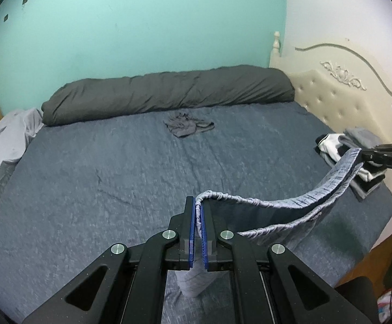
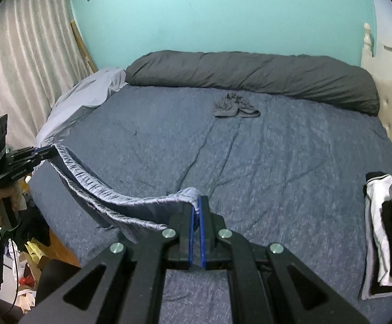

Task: Fold clothes
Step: 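Lift the plaid shorts by the waistband with both grippers, then lower the shorts onto the bed and open both grippers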

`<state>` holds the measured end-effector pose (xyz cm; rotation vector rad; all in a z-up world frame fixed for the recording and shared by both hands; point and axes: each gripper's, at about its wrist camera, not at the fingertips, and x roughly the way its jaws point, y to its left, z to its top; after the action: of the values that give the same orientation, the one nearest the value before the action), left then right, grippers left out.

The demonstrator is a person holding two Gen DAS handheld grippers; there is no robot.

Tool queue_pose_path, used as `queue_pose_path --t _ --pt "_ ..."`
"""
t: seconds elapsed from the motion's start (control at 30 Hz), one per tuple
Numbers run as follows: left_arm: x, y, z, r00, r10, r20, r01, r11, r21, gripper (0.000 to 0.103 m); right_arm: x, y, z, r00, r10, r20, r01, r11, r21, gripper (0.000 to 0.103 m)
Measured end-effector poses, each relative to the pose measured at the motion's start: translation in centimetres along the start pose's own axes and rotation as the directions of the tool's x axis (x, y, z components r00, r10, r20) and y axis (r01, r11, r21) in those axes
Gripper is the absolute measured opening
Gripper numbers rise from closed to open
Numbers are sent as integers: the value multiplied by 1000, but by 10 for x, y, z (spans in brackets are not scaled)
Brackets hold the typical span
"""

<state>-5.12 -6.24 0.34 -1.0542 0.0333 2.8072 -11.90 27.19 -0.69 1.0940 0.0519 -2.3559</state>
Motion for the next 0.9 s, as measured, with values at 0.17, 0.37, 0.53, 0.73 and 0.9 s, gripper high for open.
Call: queue_pose_path --t 0.17,0.37,0.53,0.73,0.9 --pt "27 6 -7 999 -3 -34 2 1000 -25 4 21 -12 -5 1000 10 -26 -9 1000 24 3" --pt "79 23 -9 996 -18 -83 12 998 -68 4 65 -34 -4 997 23 -72 -18 998 64 3" --pt "131 40 -2 992 -36 -124 24 995 -92 4 112 -60 6 993 22 -115 -11 996 92 3" --pt "198 62 13 984 -54 -170 37 994 -103 4 171 -91 28 986 17 -164 2 993 115 3" --pt "264 79 27 972 -75 -223 49 992 -119 4 223 -118 46 977 12 -211 15 992 128 3"
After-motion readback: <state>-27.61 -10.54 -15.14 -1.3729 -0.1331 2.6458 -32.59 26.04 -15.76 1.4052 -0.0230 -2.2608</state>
